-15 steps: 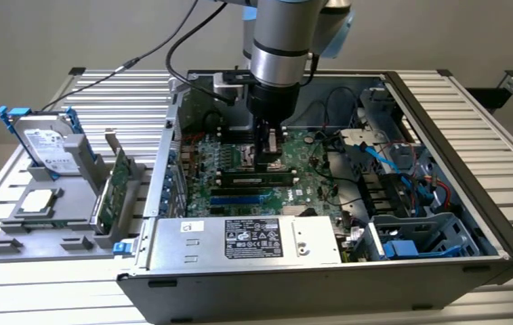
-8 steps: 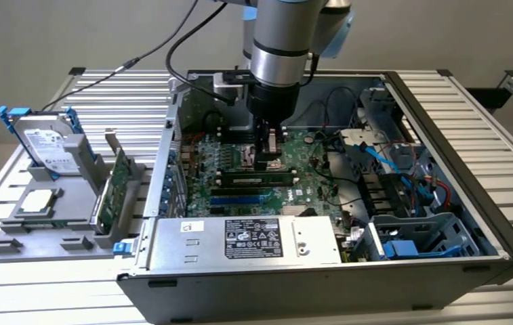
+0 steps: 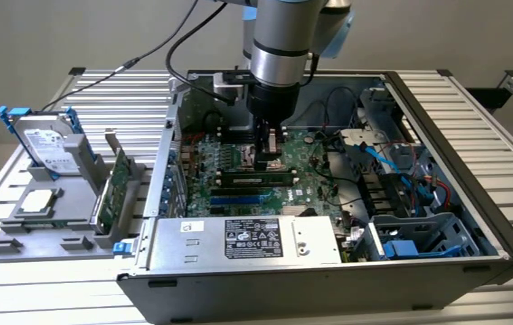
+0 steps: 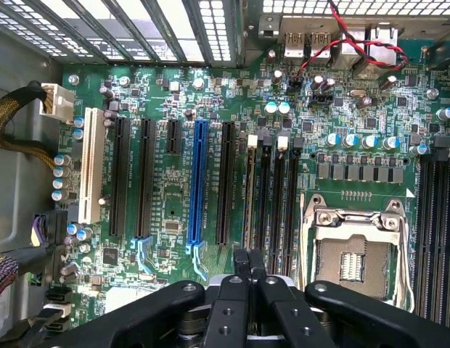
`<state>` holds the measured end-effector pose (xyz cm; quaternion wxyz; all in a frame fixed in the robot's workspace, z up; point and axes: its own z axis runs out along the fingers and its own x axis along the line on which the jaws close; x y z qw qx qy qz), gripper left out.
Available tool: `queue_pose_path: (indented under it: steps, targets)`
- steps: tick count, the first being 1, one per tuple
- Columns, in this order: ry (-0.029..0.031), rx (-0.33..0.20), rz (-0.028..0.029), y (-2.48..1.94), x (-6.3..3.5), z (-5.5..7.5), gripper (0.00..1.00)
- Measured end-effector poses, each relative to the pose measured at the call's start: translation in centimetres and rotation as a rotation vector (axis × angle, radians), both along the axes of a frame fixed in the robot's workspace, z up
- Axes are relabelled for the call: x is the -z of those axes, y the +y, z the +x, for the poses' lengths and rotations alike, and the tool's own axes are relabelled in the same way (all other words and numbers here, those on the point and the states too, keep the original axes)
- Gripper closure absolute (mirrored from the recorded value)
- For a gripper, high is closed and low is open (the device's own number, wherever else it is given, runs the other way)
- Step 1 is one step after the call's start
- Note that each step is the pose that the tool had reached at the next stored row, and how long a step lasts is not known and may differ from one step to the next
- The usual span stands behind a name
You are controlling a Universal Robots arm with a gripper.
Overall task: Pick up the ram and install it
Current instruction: 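Press down the ram until it locks into place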
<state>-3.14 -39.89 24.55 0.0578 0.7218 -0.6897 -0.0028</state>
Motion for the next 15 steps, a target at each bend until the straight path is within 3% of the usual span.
queue_pose_path:
  steps: [6, 15]
  targets:
    - [0.0, 0.0, -0.0002, 0.0, 0.34, 0.0, 0.89]
    - [-0.0073, 0.002, -0.0007, -0.01, 1.75, 0.0, 0.89]
